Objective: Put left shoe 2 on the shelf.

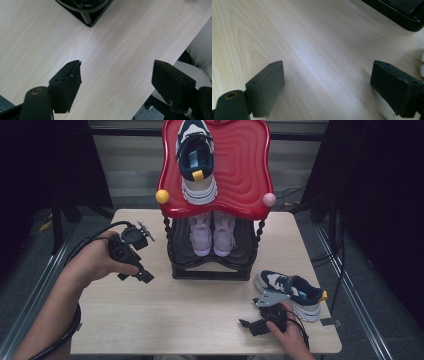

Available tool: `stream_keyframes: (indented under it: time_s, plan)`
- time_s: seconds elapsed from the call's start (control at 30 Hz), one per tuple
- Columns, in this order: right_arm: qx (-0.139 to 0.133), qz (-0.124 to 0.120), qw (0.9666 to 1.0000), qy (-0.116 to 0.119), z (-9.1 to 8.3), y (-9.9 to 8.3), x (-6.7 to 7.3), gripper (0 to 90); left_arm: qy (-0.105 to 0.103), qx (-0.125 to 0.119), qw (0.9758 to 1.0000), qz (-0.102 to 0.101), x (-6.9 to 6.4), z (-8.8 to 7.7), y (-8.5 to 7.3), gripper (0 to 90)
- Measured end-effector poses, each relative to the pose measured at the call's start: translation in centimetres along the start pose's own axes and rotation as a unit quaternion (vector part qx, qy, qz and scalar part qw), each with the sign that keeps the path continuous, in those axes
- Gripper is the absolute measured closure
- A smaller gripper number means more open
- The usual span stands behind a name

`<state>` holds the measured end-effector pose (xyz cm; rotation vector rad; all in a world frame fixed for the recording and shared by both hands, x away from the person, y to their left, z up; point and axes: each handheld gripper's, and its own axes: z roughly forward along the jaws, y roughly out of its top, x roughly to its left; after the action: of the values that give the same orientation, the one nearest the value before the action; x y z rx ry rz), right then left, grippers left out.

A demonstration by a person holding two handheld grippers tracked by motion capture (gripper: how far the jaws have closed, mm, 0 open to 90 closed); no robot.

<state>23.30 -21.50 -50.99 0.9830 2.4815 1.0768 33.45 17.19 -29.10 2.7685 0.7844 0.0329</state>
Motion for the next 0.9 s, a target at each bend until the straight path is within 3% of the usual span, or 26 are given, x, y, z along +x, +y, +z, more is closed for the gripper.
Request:
stream_keyframes:
  time_s: [0.5,0.9]
  plan:
    - [-0.001,0.0,1.0,0.0,0.0,0.0,0.0,11.2,-0.015,0.013,0.9998,-0.007,0.2,4.0,-1.3,23.6]
    - [-0.001,0.0,1.0,0.0,0.0,0.0,0.0,11.2,-0.028,0.007,0.9995,-0.014,0.0,7.1,-2.1,23.5]
